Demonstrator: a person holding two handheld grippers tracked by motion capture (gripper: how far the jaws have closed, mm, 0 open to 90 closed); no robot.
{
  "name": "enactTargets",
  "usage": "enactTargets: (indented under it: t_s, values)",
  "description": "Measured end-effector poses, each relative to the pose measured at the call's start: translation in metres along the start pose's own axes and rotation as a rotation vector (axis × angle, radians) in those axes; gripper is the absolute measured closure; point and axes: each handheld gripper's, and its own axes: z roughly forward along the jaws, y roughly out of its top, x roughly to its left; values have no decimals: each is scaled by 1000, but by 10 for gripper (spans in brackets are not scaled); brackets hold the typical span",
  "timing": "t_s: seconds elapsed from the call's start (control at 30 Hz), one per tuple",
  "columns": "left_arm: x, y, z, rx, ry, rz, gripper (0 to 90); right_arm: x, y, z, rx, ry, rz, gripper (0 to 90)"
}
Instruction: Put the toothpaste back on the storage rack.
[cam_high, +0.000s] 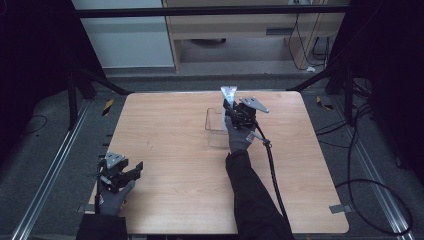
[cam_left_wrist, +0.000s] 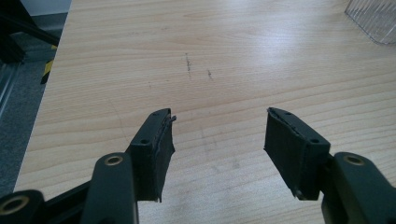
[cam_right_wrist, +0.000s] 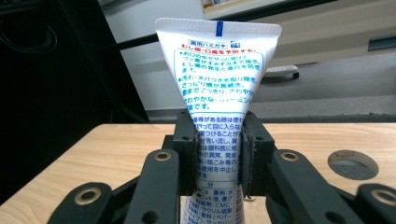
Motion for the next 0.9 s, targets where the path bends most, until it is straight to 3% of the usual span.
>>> enactTargets:
  t_s: [0.57,0.67,0.9]
  values:
    - [0,0,0,1,1,1,407,-1,-13,4,47,-6,-39,712]
    - [0,0,0,0,0,0,408,0,-15,5,62,-15,-64,709]
    - [0,0,0,2,0,1,408,0,-20,4,108,-27,-69,698]
